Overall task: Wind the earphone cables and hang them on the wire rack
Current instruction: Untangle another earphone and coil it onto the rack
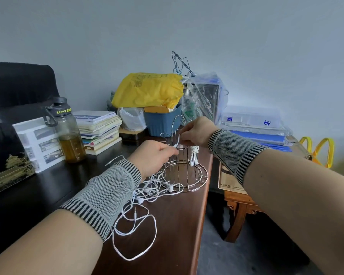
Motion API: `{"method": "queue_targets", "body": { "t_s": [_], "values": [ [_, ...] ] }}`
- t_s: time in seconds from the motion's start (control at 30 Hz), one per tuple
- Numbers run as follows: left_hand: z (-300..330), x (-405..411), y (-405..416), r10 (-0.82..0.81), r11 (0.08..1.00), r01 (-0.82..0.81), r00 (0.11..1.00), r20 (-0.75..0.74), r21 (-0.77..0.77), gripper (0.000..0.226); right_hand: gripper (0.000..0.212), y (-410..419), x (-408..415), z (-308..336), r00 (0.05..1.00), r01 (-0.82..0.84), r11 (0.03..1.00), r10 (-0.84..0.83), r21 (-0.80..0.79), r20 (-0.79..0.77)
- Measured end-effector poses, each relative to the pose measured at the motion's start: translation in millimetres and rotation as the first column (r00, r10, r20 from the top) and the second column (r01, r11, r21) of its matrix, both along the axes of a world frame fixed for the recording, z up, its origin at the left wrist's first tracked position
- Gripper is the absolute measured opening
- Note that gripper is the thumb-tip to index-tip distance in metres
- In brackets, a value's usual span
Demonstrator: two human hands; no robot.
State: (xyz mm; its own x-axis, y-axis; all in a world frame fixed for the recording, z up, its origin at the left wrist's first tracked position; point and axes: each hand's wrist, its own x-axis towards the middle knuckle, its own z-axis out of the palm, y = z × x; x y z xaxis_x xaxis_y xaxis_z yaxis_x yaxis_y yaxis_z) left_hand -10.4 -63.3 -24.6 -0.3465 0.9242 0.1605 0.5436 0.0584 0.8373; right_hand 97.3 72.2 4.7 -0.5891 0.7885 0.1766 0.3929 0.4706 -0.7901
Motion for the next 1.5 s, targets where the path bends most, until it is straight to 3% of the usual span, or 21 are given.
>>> {"method": "queue_targets", "body": {
  "t_s": [0.33,0.67,0.9,1.17,1.27,1.33,1.4,1.5],
  "values": [
    [-17.9,14.6,1.5,-0.084,0.986,0.088,0.996,0.040,-0.141,0.022,0.020,-14.3,18.7,3.4,0.934,-0.157,0.941,0.042,0.299,0.356],
    [-39.6,27.0,5.0,-0.022,0.989,0.040,0.992,0.125,-0.142,0.026,0.023,-26.2,24.6,-24.4,0.964,-0.144,0.837,-0.002,0.528,0.267],
    [-59.0,32.3,4.1,0.016,0.998,-0.002,0.977,0.214,-0.063,0.027,0.021,-5.8,9.4,-27.4,0.983,0.059,0.912,-0.125,0.406,0.137],
    [-83.5,25.7,5.7,0.132,0.991,-0.131,0.990,0.050,-0.020,0.030,0.022,15.8,-0.2,-36.5,0.971,0.188,0.909,-0.229,0.371,0.070],
    [-86.8,25.8,5.5,0.133,0.991,-0.133,0.991,0.032,-0.012,0.029,0.027,12.5,7.9,-45.4,0.973,0.227,0.897,-0.228,0.379,-0.042],
    [-86.4,25.8,6.7,0.131,0.991,-0.131,0.991,0.028,0.004,0.029,0.030,7.7,14.8,-56.5,0.932,0.352,0.884,-0.299,0.307,-0.206],
    [-85.5,25.8,6.9,0.128,0.992,-0.128,0.992,0.015,0.016,0.030,0.025,-1.5,19.9,-72.9,0.854,0.433,0.898,-0.383,0.074,-0.351],
    [-84.8,24.7,4.5,0.118,0.993,-0.117,0.993,-0.021,0.019,0.034,0.012,-31.1,16.3,-101.5,0.789,0.272,0.882,-0.433,-0.384,-0.435]
  ]
}}
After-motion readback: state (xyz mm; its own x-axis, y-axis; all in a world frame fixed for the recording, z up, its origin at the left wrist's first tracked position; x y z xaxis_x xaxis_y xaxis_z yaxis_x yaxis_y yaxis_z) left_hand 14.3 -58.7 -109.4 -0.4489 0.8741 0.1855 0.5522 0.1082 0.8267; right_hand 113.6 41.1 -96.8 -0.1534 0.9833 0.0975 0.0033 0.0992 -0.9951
